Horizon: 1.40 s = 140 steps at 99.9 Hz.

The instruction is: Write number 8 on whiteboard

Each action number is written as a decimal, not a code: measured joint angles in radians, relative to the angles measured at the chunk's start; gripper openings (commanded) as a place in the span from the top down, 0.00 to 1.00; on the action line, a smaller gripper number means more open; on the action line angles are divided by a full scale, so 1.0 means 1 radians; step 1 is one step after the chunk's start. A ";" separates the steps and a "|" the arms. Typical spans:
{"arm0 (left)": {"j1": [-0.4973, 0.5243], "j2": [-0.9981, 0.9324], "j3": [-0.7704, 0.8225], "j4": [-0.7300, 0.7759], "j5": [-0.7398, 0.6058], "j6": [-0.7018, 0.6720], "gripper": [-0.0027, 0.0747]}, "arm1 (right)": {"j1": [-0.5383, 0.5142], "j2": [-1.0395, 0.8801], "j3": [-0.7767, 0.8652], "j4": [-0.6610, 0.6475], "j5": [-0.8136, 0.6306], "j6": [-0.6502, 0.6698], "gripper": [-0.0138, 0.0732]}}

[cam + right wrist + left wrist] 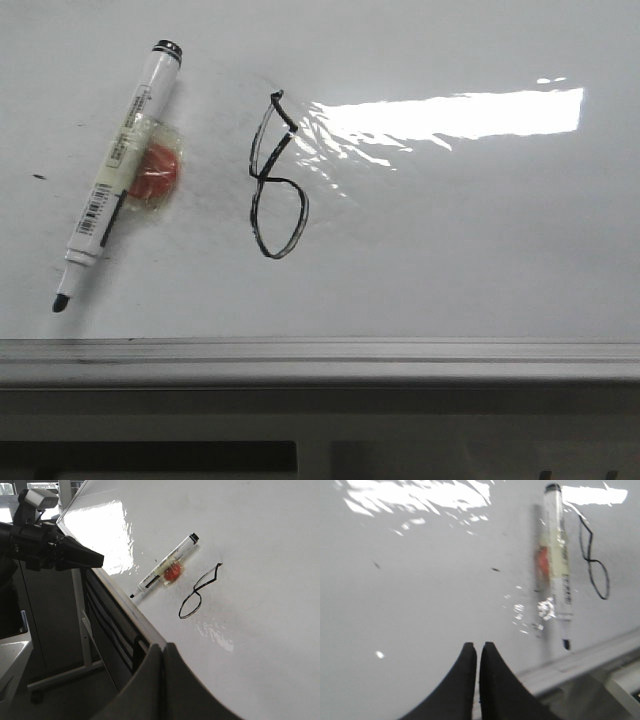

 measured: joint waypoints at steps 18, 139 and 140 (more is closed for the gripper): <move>0.205 -0.138 0.001 -0.083 0.028 0.155 0.99 | 0.000 0.000 0.000 0.000 0.000 0.000 0.91; 0.440 -0.184 0.001 -0.125 0.298 0.131 0.99 | 0.000 0.000 0.001 0.000 0.008 0.000 0.91; 0.440 -0.184 0.001 -0.125 0.298 0.131 0.99 | 0.000 0.000 0.001 0.000 0.008 0.000 0.91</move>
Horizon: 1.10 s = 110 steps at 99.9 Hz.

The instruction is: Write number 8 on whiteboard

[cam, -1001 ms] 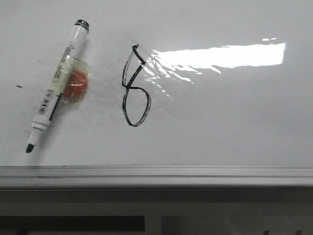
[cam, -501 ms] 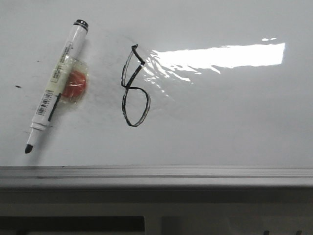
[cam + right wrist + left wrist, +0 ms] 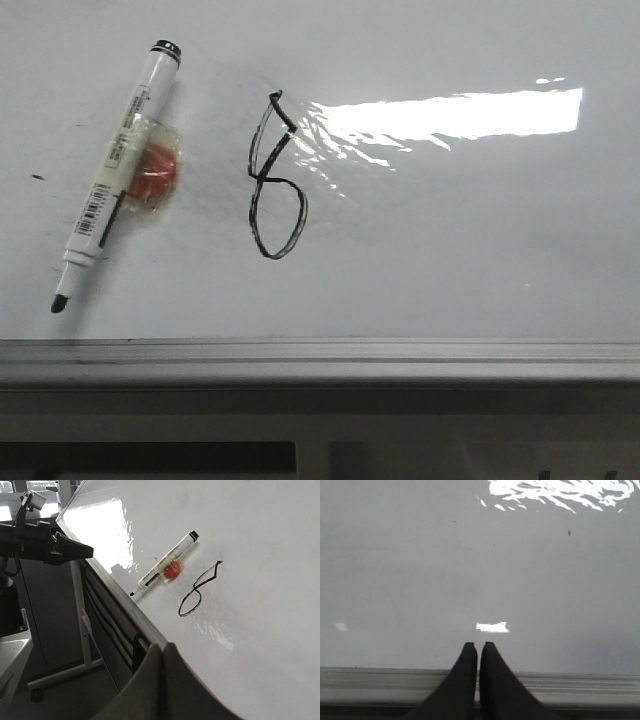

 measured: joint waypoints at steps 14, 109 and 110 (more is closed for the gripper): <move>0.000 0.000 0.000 0.000 0.000 0.000 0.99 | 0.000 0.000 0.000 0.000 0.000 0.000 0.91; 0.000 0.000 0.000 0.000 0.002 0.000 0.99 | -0.476 0.001 0.296 -0.010 -0.645 0.040 0.91; 0.000 0.000 0.000 0.000 0.002 0.000 0.99 | -0.496 0.001 0.296 -0.016 -0.645 0.044 0.91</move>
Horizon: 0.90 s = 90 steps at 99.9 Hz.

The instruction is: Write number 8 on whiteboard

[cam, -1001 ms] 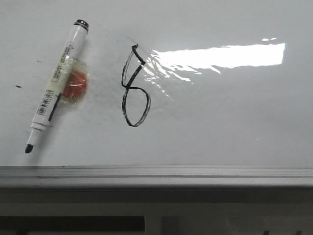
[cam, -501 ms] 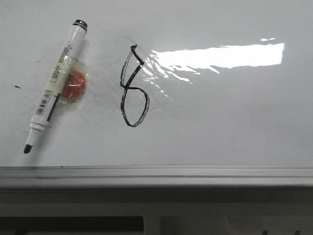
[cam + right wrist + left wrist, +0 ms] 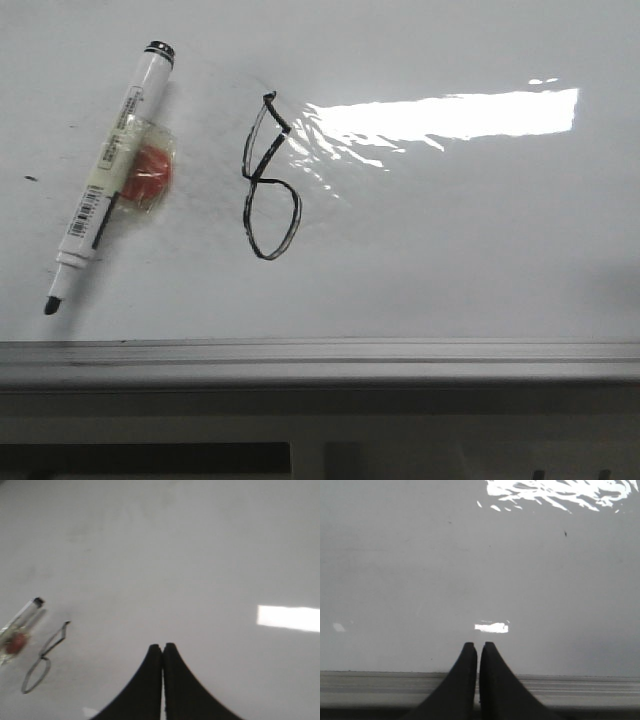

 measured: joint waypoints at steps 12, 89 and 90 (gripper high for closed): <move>0.000 0.000 0.000 0.000 0.000 0.000 0.99 | -0.175 0.002 0.000 -0.088 0.011 0.100 0.91; 0.000 0.000 0.000 0.000 0.000 0.000 0.99 | -0.444 -0.127 0.000 -0.083 0.606 0.141 0.91; 0.000 0.000 0.000 0.000 0.000 0.000 0.99 | -0.444 -0.127 0.000 -0.083 0.606 0.141 0.91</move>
